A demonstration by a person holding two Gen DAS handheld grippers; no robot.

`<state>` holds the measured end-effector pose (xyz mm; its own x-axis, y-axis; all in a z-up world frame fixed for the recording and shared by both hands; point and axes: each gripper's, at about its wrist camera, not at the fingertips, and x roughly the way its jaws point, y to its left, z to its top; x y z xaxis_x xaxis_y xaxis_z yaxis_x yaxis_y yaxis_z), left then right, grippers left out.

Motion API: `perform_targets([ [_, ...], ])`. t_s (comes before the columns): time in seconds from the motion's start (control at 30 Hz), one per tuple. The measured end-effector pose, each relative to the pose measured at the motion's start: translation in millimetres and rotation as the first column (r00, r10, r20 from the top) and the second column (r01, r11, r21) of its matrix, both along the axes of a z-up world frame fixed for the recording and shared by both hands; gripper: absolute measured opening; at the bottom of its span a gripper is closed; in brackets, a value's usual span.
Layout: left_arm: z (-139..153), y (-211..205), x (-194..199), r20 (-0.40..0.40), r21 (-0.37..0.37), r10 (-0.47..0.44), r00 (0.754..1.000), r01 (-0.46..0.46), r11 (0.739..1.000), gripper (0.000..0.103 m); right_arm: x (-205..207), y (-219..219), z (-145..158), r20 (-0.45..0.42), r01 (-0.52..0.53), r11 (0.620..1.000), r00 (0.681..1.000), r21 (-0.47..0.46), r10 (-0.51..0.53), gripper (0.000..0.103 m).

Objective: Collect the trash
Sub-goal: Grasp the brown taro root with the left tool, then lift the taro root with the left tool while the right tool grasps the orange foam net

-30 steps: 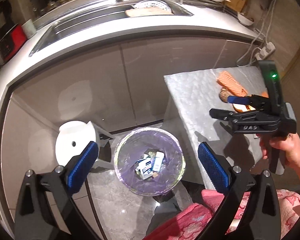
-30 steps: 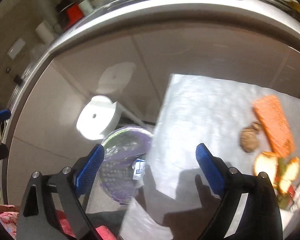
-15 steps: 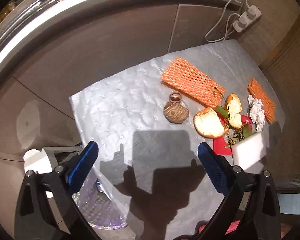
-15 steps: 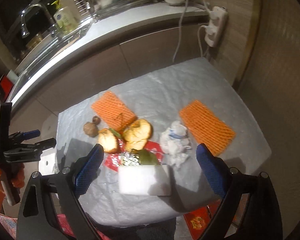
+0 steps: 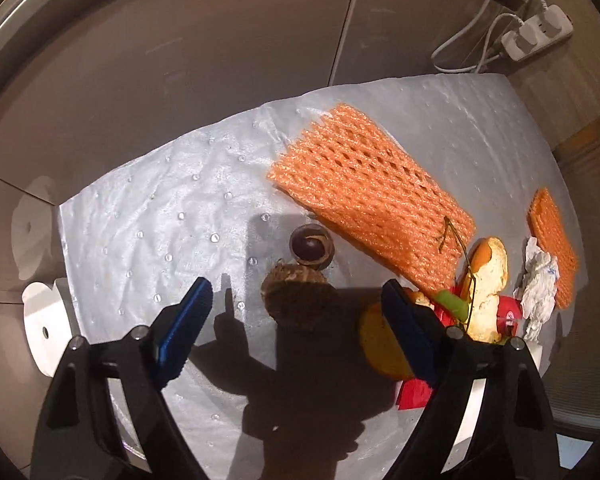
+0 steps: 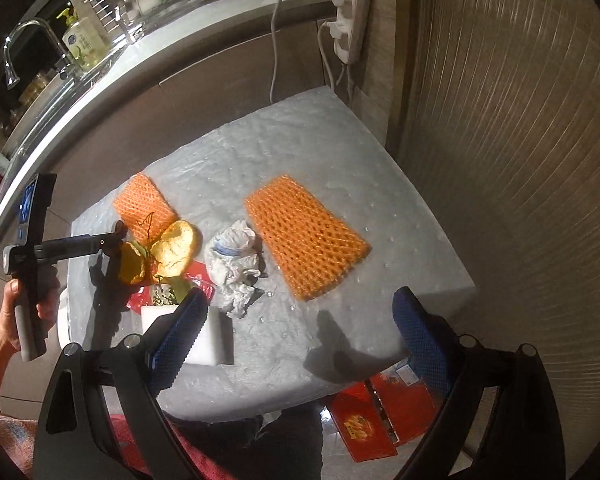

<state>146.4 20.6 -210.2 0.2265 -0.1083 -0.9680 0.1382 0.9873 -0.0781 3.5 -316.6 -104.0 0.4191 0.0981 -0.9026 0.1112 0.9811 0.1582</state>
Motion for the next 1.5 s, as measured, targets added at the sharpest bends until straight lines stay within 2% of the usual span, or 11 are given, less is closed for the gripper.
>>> perform_targets([
  [0.13,-12,0,3,-0.038,-0.013,0.023,0.999,-0.023,1.000,0.070,11,-8,-4,-0.008,-0.014,1.000,1.000,0.007,0.015,0.093],
  [0.2,-19,-2,4,-0.052,-0.004,0.022,0.998,-0.022,1.000,0.056,16,-9,-5,-0.011,-0.025,1.000,1.000,0.009,0.025,0.093],
  [0.3,-17,-2,2,-0.030,0.009,0.022,0.999,-0.022,1.000,0.043,23,-11,-8,-0.014,-0.041,0.999,0.999,0.007,0.041,0.093],
  [0.4,-16,-4,4,-0.036,-0.006,0.013,0.999,-0.013,1.000,0.043,27,-11,-10,-0.018,-0.054,0.998,0.998,0.006,0.055,0.093],
  [0.53,-14,-13,1,-0.028,0.027,-0.015,1.000,0.016,1.000,0.043,34,-11,-14,-0.014,-0.079,0.997,0.997,0.009,0.079,0.093],
  [0.67,6,-6,-12,-0.011,0.008,-0.014,1.000,0.014,1.000,0.043,45,-7,-28,-0.022,-0.160,0.987,0.987,-0.010,0.160,0.093],
  [0.97,82,10,-61,0.064,-0.032,0.009,0.998,-0.007,0.999,0.043,84,15,-84,-0.099,-0.371,0.924,0.927,-0.091,0.363,0.093],
  [1.23,101,38,-98,0.073,-0.036,0.100,0.992,-0.098,0.995,0.043,99,26,-114,-0.177,-0.464,0.877,0.880,-0.124,0.441,0.092],
  [1.4,104,58,-103,0.079,-0.031,0.151,0.985,-0.149,0.988,0.043,92,33,-109,-0.147,-0.495,0.858,0.867,-0.135,0.477,0.072],
  [1.47,106,65,-106,0.087,-0.028,0.166,0.982,-0.164,0.986,0.043,90,34,-105,-0.143,-0.490,0.862,0.870,-0.131,0.472,0.051],
  [1.5,107,68,-107,0.089,-0.030,0.172,0.981,-0.170,0.985,0.043,89,34,-103,-0.145,-0.483,0.866,0.873,-0.126,0.466,0.045],
])
